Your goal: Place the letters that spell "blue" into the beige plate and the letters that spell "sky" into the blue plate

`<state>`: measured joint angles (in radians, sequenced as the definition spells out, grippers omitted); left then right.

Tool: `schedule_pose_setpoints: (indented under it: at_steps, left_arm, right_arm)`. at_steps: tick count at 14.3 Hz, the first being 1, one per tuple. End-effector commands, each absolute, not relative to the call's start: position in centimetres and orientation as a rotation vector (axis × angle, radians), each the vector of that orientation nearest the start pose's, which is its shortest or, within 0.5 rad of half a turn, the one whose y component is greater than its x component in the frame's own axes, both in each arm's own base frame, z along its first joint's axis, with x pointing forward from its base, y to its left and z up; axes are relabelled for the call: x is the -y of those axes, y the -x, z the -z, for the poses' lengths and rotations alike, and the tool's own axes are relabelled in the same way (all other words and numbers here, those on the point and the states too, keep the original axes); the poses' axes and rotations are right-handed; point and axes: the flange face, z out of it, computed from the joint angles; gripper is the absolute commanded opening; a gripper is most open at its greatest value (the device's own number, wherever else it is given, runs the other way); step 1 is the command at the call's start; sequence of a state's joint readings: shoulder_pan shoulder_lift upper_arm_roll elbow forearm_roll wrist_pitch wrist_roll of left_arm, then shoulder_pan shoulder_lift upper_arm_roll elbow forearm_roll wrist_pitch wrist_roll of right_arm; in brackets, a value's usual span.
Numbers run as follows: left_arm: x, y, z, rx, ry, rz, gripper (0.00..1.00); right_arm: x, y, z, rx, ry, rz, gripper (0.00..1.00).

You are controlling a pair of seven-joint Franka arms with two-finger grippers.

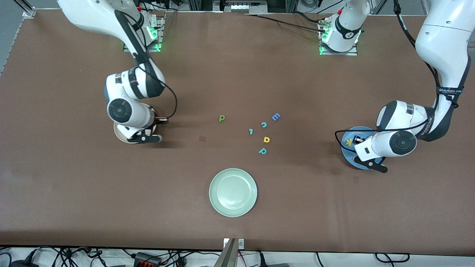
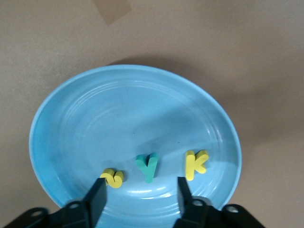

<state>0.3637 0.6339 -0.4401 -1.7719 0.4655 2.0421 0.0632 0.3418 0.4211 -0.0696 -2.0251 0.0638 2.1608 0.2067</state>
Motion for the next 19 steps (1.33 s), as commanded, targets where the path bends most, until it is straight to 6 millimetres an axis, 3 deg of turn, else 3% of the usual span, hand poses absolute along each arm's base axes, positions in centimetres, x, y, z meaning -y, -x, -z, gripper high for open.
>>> schedule_pose_setpoints:
  at_steps: [1, 3, 6, 9, 10, 11, 12, 13, 16, 18, 19]
  left_arm:
    - [0.9, -63.1, -22.9, -0.590, 2.921, -0.379, 1.00]
    - [2.7, -63.4, -26.4, -0.611, 2.914, -0.331, 1.00]
    - [3.8, -65.0, -33.8, -0.586, 2.885, -0.315, 1.00]
    - [2.7, -66.6, -41.9, -0.468, 2.970, -0.326, 1.00]
    - [2.2, -66.6, -44.0, -0.436, 3.001, -0.351, 1.00]
    - [2.0, -66.5, -45.5, -0.419, 3.011, -0.371, 1.00]
    - [1.6, -66.1, -47.7, -0.392, 3.034, -0.390, 1.00]
    - [2.2, -65.5, -49.9, -0.384, 3.072, -0.363, 1.00]
    - [1.9, -63.4, -55.1, -0.298, 3.100, -0.264, 1.00]
    - [0.9, -62.0, -57.4, -0.193, 3.171, -0.193, 1.00]
    - [0.3, -61.1, -58.6, -0.141, 3.203, -0.127, 1.00]
  right_arm:
    - [-11.9, -53.1, -22.1, 0.096, 3.140, -0.495, 0.05]
    - [-11.2, -52.2, -21.8, 0.094, 3.137, -0.519, 0.06]
    - [-10.5, -51.1, -21.2, 0.092, 3.133, -0.557, 0.07]
    - [-9.8, -50.6, -20.6, 0.103, 3.129, -0.581, 0.14]
    - [-9.5, -50.6, -20.5, 0.093, 3.130, -0.580, 0.29]
    - [-9.6, -50.8, -20.5, 0.092, 3.131, -0.571, 0.83]
    - [-9.5, -51.2, -20.7, 0.088, 3.131, -0.559, 1.00]
    - [-9.6, -51.7, -21.2, 0.079, 3.133, -0.549, 1.00]
    - [-12.3, -53.6, -24.0, 0.104, 3.128, -0.465, 1.00]
    - [-16.6, -55.0, -25.3, 0.163, 3.131, -0.373, 1.00]
    - [-19.8, -55.7, -26.1, 0.154, 3.135, -0.327, 1.00]
